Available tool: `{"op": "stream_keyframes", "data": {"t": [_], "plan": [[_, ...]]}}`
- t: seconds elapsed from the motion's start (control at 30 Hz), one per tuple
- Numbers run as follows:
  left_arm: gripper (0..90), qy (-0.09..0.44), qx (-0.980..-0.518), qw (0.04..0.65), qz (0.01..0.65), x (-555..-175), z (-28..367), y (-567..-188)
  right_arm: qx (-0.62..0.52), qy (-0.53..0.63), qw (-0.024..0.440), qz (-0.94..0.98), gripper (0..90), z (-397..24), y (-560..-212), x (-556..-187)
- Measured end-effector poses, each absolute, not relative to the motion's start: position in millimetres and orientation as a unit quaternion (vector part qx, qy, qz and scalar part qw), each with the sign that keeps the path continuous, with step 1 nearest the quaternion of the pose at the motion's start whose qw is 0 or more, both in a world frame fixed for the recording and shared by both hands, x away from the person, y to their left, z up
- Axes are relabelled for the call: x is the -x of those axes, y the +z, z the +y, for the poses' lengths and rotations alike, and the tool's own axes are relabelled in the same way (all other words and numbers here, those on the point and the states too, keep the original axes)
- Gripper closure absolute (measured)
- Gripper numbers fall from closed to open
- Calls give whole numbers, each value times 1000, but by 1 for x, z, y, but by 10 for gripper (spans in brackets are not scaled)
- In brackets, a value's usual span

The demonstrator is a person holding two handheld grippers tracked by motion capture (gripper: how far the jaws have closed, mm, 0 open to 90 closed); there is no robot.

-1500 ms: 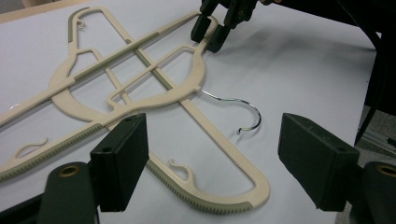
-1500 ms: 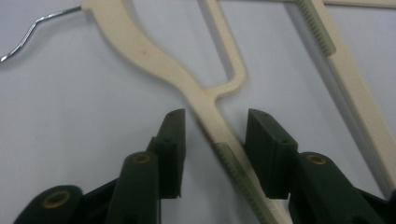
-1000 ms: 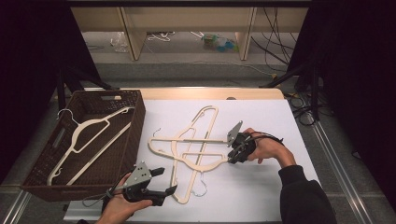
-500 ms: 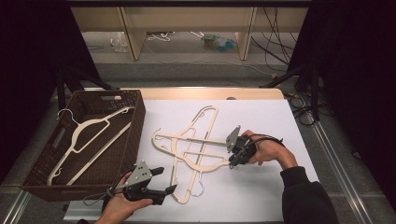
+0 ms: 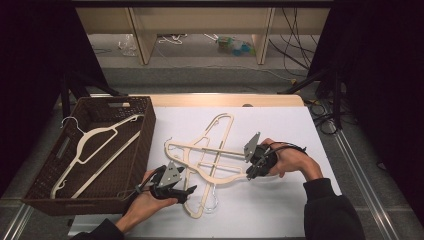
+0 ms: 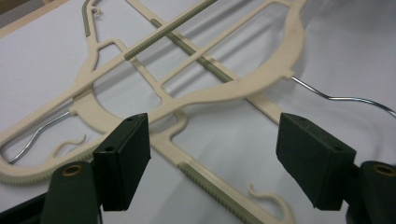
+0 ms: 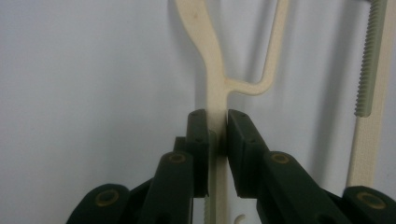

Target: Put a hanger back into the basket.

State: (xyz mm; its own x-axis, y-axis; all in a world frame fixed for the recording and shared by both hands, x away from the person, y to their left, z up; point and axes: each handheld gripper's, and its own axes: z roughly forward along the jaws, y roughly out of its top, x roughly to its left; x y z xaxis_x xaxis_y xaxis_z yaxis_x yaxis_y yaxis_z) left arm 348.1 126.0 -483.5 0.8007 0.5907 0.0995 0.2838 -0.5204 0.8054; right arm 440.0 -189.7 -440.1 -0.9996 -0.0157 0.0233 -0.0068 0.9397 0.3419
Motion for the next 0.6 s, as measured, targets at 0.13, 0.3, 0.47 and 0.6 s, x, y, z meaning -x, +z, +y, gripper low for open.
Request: {"op": "stream_keyframes", "data": {"t": [0.13, 0.3, 0.47, 0.6], "plan": [[264, 198, -861, 404, 237, -358, 119, -489, -3, -164, 25, -986, 795, -192, -439, -437], [274, 216, -878, 381, 196, -364, 107, -494, -5, -165, 29, -986, 795, -192, -440, -437], [283, 216, -884, 374, 176, -363, 99, -496, -6, -168, 32, -985, 795, -193, -437, -436], [282, 212, -886, 374, 171, -363, 96, -498, -3, -169, 38, -985, 795, -195, -436, -436]]}}
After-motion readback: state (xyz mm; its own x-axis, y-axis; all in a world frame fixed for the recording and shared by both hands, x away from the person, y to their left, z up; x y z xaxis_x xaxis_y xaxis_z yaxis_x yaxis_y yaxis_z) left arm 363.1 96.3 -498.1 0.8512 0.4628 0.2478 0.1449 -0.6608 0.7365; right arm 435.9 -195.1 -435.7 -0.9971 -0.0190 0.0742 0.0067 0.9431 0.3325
